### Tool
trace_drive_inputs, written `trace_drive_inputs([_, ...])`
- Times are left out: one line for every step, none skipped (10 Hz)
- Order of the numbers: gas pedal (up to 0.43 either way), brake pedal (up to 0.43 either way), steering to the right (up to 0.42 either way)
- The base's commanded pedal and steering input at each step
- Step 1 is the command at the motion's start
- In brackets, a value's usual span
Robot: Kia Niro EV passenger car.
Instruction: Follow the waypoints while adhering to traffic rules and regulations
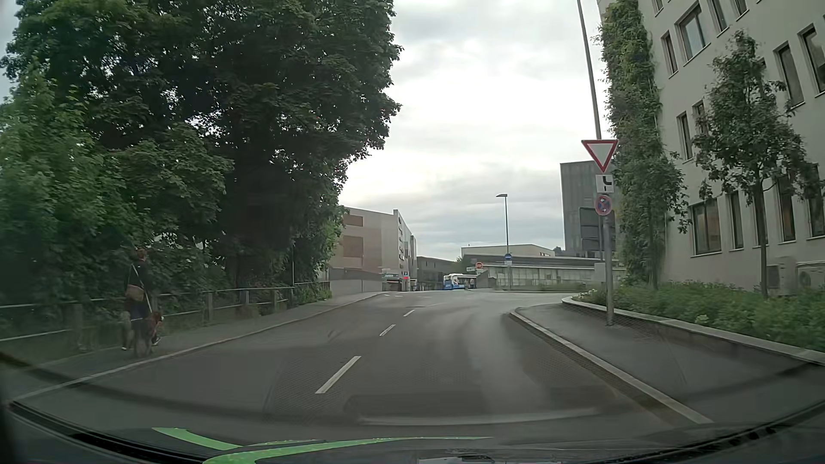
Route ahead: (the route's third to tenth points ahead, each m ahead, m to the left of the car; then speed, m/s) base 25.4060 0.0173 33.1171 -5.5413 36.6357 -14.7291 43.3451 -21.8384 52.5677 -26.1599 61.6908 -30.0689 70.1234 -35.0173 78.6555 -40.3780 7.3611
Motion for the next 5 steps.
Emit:
trace_drive_inputs([0.039, 0.000, 0.010])
trace_drive_inputs([0.039, 0.000, 0.010])
trace_drive_inputs([0.039, 0.000, 0.010])
trace_drive_inputs([0.039, 0.000, 0.010])
trace_drive_inputs([0.000, 0.000, 0.010])
